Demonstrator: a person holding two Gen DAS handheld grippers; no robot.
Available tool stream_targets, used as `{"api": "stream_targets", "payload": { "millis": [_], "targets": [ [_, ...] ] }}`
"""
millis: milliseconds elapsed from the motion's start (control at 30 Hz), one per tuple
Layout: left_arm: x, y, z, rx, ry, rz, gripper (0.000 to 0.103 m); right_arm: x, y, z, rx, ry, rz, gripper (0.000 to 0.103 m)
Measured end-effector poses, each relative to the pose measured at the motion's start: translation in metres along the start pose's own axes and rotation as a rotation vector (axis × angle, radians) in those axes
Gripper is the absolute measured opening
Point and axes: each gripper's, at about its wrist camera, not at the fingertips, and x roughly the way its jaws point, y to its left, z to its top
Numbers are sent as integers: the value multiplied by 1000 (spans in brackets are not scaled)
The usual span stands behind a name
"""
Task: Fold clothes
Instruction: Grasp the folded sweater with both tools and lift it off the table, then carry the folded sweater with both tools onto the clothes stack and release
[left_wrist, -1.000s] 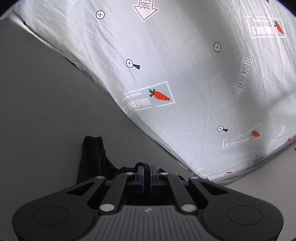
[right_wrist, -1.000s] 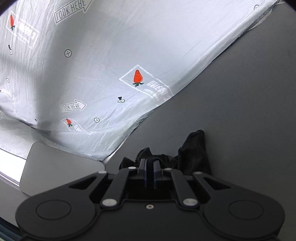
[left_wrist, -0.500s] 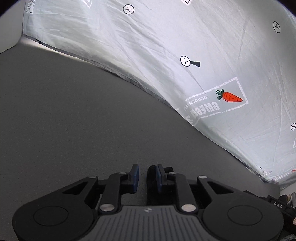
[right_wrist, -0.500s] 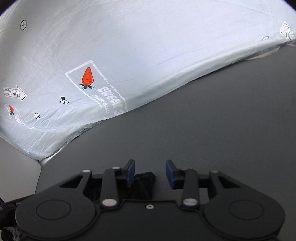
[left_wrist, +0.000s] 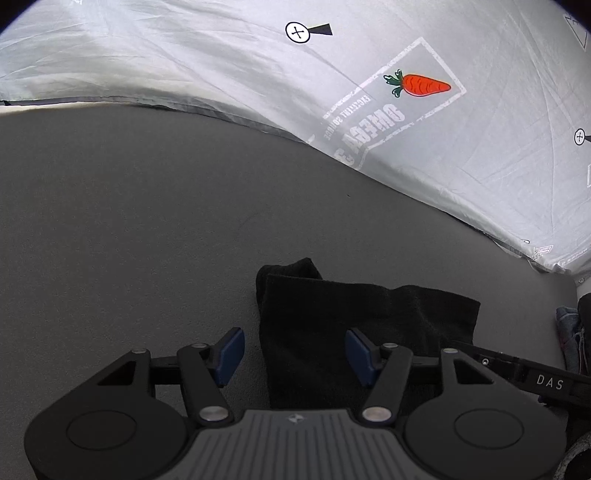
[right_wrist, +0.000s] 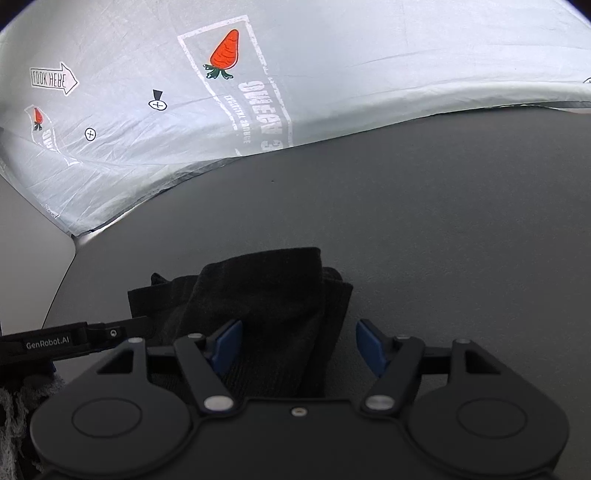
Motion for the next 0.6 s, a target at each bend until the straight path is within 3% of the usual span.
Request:
{"api": "stream_targets", "payload": {
  "millis": [100,200,233,267,300,367,400,467,600],
  "targets": [
    [11,2,5,7,-8,-41,67,15,1,6,-20,6,10,73],
    [16,-3,8,61,-9,-57,67,21,5,9,-52,-3,26,74],
    [17,-6,8,83,-11,-53,65,18,8,9,-60,-6,29,68],
    [17,-9,8,94,-11,-52,53,15,11,9,-68,-9,32,59],
    [17,-10,7,91,-13,-51,44,13,13,9,-76,-12,35,56],
    [15,-10,6,67,-9,-65,29,8,19,10,-92,-17,40,33],
    [14,-11,5,57,-8,-66,24,5,22,10,-100,-20,43,30],
    [8,-10,3,33,-14,-71,19,0,27,10,-116,-26,49,24],
    [-29,-15,3,-14,-73,-123,16,-18,37,9,-117,-56,62,21]
  ]
}}
